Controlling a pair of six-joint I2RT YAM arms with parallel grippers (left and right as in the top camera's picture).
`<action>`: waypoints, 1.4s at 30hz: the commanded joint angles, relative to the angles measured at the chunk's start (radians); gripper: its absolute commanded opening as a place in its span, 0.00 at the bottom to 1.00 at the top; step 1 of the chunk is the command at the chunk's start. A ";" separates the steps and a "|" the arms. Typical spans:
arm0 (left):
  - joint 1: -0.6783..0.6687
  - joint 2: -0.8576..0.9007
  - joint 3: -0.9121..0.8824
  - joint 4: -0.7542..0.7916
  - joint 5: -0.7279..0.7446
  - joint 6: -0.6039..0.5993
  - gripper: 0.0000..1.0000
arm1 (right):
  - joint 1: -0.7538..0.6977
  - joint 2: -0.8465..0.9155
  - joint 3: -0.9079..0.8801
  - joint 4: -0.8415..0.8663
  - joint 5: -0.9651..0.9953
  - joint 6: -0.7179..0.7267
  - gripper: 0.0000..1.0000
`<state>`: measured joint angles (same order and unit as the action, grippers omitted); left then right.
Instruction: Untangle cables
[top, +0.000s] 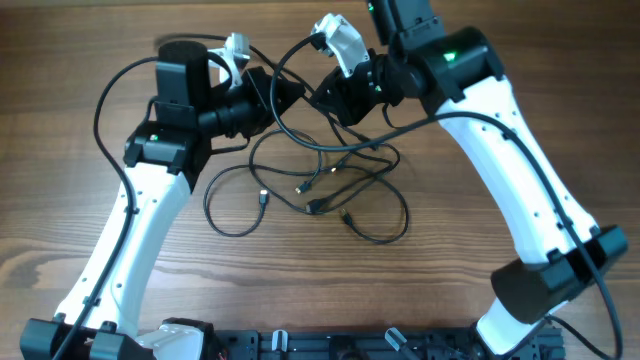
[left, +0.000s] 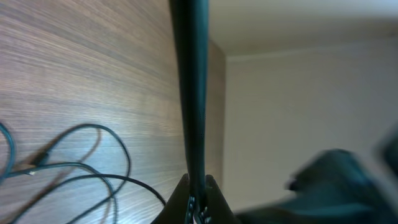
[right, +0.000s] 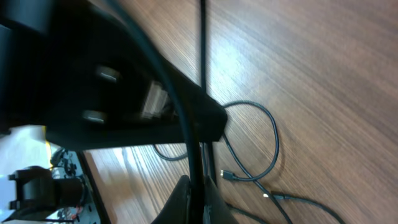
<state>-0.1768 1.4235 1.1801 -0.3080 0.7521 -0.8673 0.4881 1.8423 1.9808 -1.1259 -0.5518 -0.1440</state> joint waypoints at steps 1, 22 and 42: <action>0.029 0.002 0.005 0.013 0.093 -0.084 0.04 | 0.005 0.038 0.000 -0.011 0.013 -0.017 0.12; 0.031 0.002 0.005 0.046 0.034 -0.133 1.00 | -0.037 0.020 -0.002 0.089 -0.024 0.079 0.04; 0.028 0.002 0.005 -0.129 -0.340 -0.132 1.00 | -0.863 -0.373 -0.005 0.344 0.269 0.348 0.04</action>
<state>-0.1448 1.4288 1.1801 -0.4171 0.4782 -1.0012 -0.3389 1.4174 1.9736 -0.7803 -0.4908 0.2703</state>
